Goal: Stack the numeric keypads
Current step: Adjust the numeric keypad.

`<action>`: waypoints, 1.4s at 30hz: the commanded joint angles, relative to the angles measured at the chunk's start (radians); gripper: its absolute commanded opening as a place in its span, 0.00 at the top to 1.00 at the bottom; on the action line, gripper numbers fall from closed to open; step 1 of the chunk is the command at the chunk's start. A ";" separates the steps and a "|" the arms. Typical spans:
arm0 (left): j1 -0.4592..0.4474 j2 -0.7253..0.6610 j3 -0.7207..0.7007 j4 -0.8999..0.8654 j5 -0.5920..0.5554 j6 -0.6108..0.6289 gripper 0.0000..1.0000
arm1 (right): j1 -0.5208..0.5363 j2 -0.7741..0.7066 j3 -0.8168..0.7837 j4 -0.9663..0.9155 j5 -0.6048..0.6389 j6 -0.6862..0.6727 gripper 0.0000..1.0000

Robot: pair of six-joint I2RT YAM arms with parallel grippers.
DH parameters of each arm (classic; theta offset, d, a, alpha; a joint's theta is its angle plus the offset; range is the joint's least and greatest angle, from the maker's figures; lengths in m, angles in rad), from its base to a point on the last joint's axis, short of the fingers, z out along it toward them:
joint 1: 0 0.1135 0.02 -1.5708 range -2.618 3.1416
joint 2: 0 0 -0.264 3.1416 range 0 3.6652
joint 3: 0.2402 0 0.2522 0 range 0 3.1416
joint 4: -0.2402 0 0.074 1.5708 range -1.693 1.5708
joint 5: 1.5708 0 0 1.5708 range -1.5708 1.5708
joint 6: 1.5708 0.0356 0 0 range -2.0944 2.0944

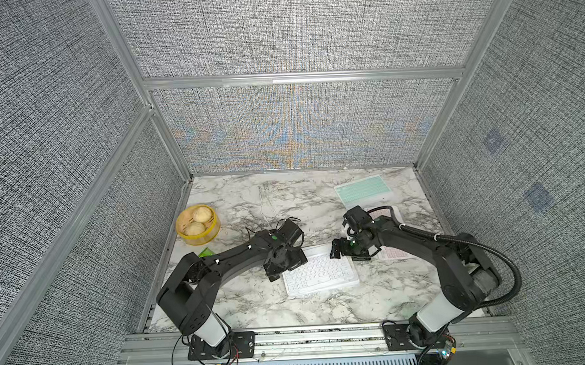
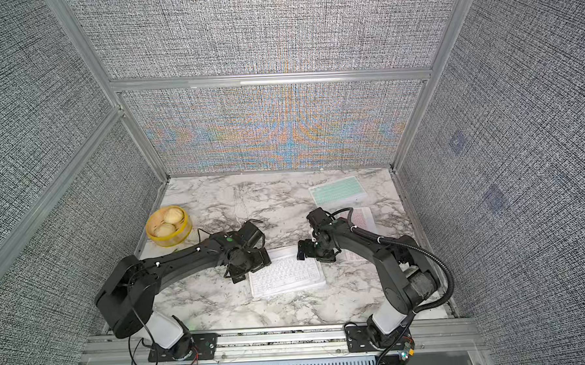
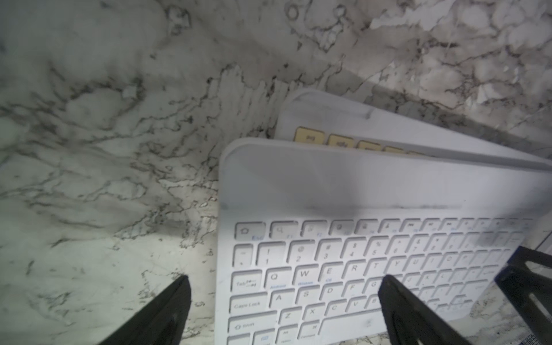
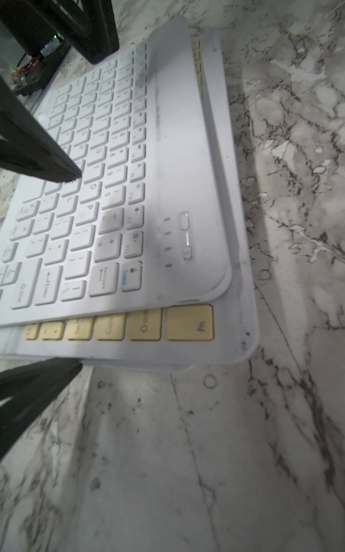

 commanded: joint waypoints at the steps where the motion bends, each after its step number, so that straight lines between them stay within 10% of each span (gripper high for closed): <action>1: 0.001 0.033 0.044 0.024 0.007 0.044 0.01 | 0.012 0.007 0.007 -0.040 0.012 -0.029 0.08; 25: 0.003 0.060 0.173 -0.206 -0.082 0.082 0.01 | 0.033 -0.005 0.068 -0.096 0.077 -0.023 0.08; 42: -0.001 0.150 0.153 -0.061 -0.011 0.085 0.01 | 0.062 -0.006 0.044 -0.082 0.074 -0.020 0.07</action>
